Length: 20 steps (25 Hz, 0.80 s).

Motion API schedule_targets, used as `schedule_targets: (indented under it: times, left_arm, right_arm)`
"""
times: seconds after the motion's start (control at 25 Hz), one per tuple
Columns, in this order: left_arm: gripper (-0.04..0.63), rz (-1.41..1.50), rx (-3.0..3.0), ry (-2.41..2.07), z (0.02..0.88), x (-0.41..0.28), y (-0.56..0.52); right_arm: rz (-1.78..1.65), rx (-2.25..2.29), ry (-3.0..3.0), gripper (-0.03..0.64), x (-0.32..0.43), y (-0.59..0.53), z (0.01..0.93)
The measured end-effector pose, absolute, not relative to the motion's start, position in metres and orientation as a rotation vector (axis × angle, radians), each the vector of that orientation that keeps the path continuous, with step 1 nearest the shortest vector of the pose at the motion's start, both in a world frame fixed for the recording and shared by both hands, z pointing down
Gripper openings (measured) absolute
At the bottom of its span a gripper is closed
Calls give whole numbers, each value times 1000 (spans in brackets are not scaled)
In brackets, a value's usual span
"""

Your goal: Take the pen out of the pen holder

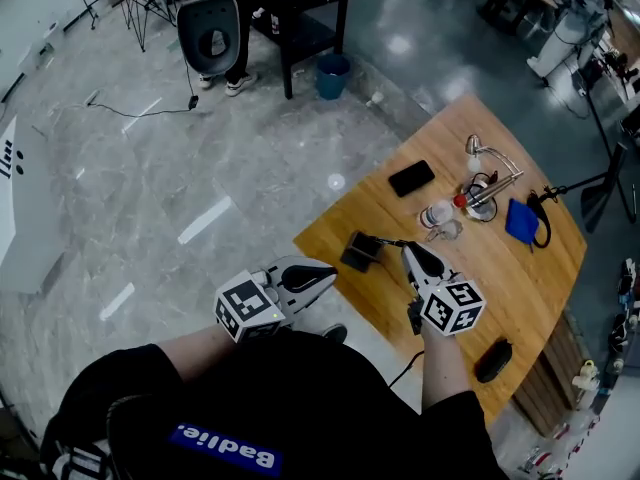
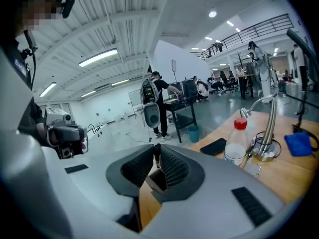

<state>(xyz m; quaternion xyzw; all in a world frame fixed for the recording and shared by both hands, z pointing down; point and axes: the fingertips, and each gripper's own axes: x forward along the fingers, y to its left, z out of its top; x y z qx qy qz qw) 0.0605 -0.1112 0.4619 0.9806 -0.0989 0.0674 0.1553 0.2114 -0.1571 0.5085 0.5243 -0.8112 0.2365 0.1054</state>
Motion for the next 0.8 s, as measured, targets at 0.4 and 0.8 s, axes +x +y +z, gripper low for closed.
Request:
schedule_targets:
  times: [0.4,0.8]
  left_arm:
    - [9,173,2841,-136,453,88,-99]
    - [9,185,2858,-29,448,106,-87]
  right_arm:
    - [590,1624,-2484,49,193,-108,449]
    - [629,1664,-2525,48,169,-78,446]
